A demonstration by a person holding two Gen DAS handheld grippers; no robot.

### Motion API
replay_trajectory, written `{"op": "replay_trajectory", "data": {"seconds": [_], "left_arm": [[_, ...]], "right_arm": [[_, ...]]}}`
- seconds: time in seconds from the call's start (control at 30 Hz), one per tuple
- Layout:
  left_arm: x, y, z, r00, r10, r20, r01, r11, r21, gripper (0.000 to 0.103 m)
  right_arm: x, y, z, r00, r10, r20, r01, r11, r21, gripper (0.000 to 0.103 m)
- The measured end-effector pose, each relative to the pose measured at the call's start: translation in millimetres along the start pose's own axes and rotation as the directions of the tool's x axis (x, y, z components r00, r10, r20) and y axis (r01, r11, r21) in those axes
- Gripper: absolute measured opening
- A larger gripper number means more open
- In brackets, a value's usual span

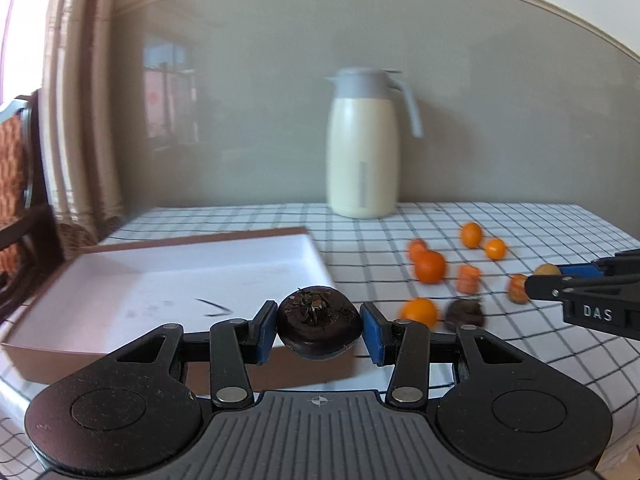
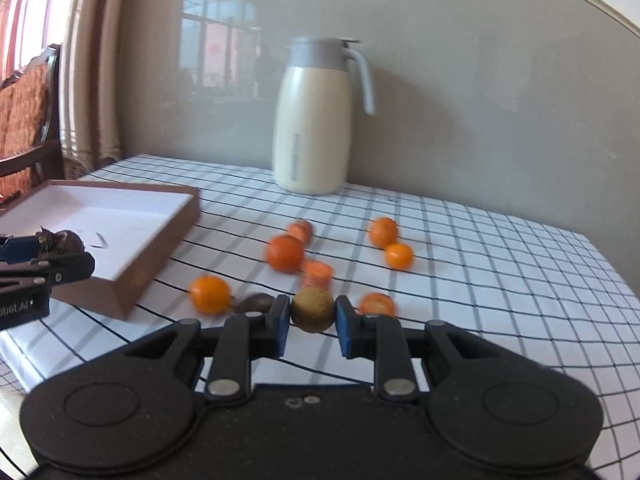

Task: Organize fruits
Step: 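Carry both fruits into the white box and open both tools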

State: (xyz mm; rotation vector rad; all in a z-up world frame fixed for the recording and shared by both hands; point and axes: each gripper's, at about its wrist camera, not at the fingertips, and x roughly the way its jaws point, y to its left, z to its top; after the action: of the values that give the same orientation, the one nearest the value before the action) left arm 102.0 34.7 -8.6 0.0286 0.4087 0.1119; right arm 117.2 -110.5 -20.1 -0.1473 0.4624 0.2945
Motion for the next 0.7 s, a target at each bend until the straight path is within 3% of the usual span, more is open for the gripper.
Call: {"op": "replay_trajectory", "data": {"seconds": [0.27,0.5,0.7], "left_arm": [[-3.3,76.1,-1.3,0.99,0.139,0.0,-0.139,0.989,-0.058,0.045],[5.5,140.0,-10.3,0.967,0.254,-0.029,-0.256,0.959,-0.12,0.045],[18.1,179.5,-19.9,0.949,0.308,-0.067,-0.315,0.932,-0.178,0.045]], "right_arm": [[10.6,52.4,17.7,0.992,0.112,0.053,-0.11,0.993,-0.05,0.015],[34.8,102.5,31.6,0.974,0.22,0.059,-0.213,0.972,-0.1,0.016],[57.6,133.8,40.6,0.956,0.29,0.042,-0.284,0.953,-0.11,0.016]]}}
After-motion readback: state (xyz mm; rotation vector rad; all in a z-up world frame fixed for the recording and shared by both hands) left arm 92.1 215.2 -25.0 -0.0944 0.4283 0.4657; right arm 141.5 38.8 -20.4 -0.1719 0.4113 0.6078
